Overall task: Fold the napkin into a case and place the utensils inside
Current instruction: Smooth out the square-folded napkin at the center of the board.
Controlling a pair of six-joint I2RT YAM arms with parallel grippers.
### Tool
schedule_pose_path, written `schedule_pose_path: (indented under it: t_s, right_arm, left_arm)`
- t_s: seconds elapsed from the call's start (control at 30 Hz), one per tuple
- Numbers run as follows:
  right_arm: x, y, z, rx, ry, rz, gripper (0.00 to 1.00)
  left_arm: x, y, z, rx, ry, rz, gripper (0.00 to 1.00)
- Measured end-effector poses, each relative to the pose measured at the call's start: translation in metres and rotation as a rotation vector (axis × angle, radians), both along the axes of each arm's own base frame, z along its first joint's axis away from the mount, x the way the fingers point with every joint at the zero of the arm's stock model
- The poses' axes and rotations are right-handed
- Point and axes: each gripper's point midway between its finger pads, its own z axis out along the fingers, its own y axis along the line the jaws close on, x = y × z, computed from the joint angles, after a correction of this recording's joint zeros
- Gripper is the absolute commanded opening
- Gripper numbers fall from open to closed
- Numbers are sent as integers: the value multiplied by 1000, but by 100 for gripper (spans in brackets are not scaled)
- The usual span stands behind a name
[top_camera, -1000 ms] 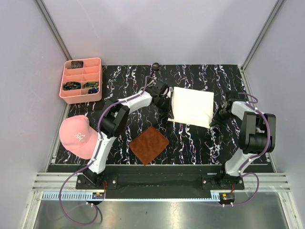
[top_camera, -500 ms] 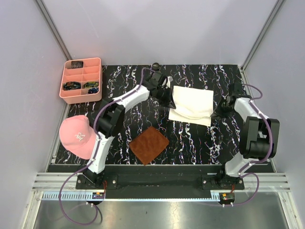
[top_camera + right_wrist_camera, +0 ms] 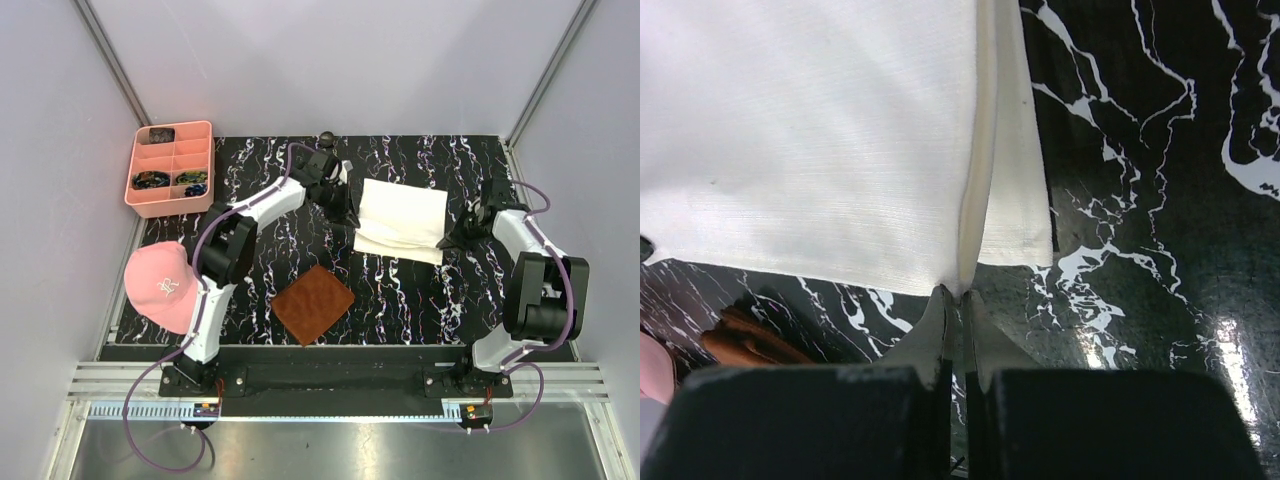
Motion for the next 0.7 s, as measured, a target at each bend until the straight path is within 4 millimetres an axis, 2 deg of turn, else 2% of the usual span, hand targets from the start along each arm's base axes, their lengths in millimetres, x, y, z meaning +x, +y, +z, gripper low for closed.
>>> schedule_pose_path:
  t_s: [0.1, 0.23, 0.4, 0.63, 0.7]
  right_arm:
    - [-7, 1, -11, 4, 32, 0, 0]
    - [-9, 1, -24, 6, 63, -1, 0]
    - [-11, 0, -33, 2, 80, -3, 0]
    - [-16, 0, -39, 3, 94, -3, 0]
    - [-15, 0, -39, 2, 94, -4, 0]
  left_arm:
    - [-8, 3, -9, 19, 28, -8, 0]
    - [-12, 1, -10, 18, 34, -18, 0]
    - [-15, -1, -12, 19, 35, -24, 0]
    - [-28, 4, -29, 48, 78, -29, 0]
    - [-28, 4, -30, 51, 77, -27, 4]
